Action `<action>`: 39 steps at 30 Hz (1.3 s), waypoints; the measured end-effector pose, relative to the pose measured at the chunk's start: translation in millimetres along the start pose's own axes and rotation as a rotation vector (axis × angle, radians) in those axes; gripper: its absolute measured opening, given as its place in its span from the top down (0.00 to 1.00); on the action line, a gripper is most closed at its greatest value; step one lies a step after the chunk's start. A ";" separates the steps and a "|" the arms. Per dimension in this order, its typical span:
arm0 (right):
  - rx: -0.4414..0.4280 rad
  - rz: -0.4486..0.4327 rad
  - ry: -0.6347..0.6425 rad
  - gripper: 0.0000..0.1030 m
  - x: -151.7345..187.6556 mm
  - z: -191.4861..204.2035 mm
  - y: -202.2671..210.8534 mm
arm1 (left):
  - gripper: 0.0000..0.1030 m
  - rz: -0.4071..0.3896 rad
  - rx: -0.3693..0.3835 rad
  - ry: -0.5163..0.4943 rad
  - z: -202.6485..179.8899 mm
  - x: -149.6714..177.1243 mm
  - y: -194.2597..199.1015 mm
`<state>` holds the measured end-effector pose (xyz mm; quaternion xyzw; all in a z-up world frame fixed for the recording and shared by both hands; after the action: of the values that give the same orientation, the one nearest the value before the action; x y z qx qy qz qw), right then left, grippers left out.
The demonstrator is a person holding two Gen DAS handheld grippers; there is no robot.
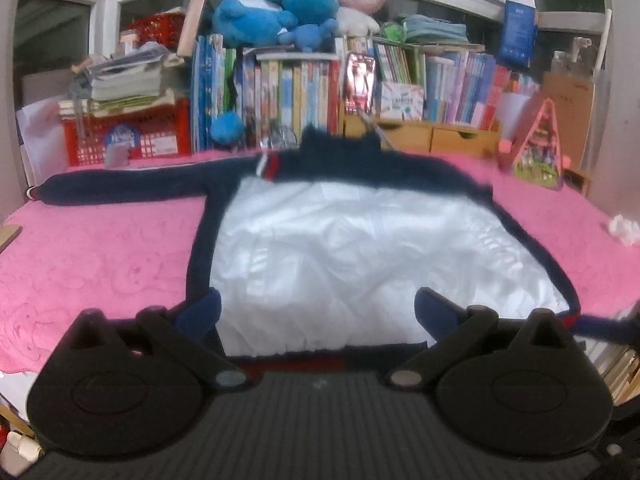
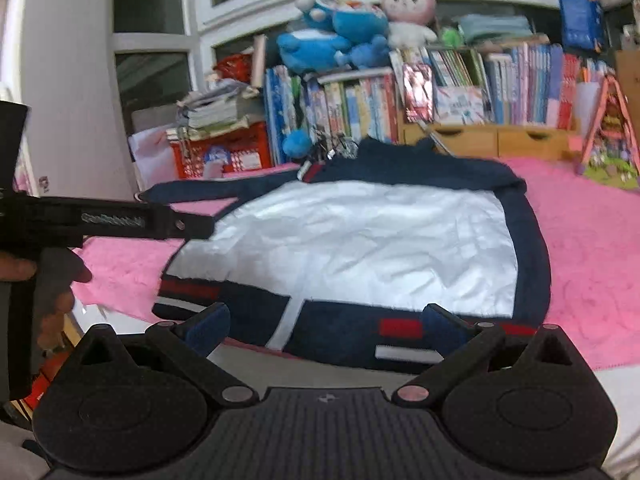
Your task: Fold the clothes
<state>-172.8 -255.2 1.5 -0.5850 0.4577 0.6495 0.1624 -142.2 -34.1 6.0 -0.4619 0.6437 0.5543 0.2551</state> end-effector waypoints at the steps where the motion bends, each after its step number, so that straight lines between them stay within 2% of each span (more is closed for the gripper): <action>1: -0.006 -0.016 0.009 0.00 -0.2 1.3 1.8 | 0.00 0.002 -0.002 0.001 0.3 0.9 -0.5; 9: -0.012 -0.021 0.037 0.00 -7.8 -2.4 -4.8 | 0.00 0.021 0.009 0.005 6.0 0.9 -7.1; 12: 0.006 -0.032 0.100 0.00 -26.7 -11.3 -19.3 | 0.00 0.037 0.039 0.041 20.6 -17.7 -20.6; 14: 0.026 -0.034 0.134 0.00 -42.2 -20.2 -35.2 | 0.00 0.048 0.033 0.095 41.2 -37.9 -34.6; 16: 0.044 -0.039 0.157 0.00 -56.5 -29.2 -51.5 | 0.00 0.038 -0.013 0.147 70.0 -62.3 -48.4; 20: 0.056 -0.074 0.175 0.00 -76.0 -46.2 -85.7 | 0.00 -0.024 -0.165 0.238 132.0 -110.8 -69.8; 23: 0.066 -0.082 0.182 0.00 -85.6 -58.0 -117.4 | 0.00 -0.063 -0.250 0.320 182.0 -143.7 -86.6; 28: 0.050 -0.065 0.193 0.00 -98.3 -70.3 -172.2 | 0.00 -0.136 -0.325 0.541 269.0 -184.2 -119.0; 32: 0.074 -0.059 0.199 0.00 -98.1 -73.2 -208.8 | 0.00 -0.218 -0.374 0.622 327.9 -205.9 -148.6; 36: 0.071 -0.007 0.149 0.00 -93.0 -79.3 -236.7 | 0.00 -0.200 -0.416 0.714 375.4 -218.6 -186.0; 39: 0.061 0.033 0.137 0.00 -91.9 -81.5 -247.1 | 0.00 -0.178 -0.453 0.744 395.7 -222.6 -208.5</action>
<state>85.6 -158.8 -6.6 -0.6152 0.4968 0.5964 0.1377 66.7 419.5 -7.7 -0.7278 0.5115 0.4534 -0.0549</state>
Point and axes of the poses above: each gripper's, at about its wrist camera, not at the fingertips, and y roughly against the way its jaws point, z to its left, x to its underside, the point moved 1 cm from there along -y, roughly the way its jaws point, and after that the axes turned 15 degrees about y, right-handed, at the moved point
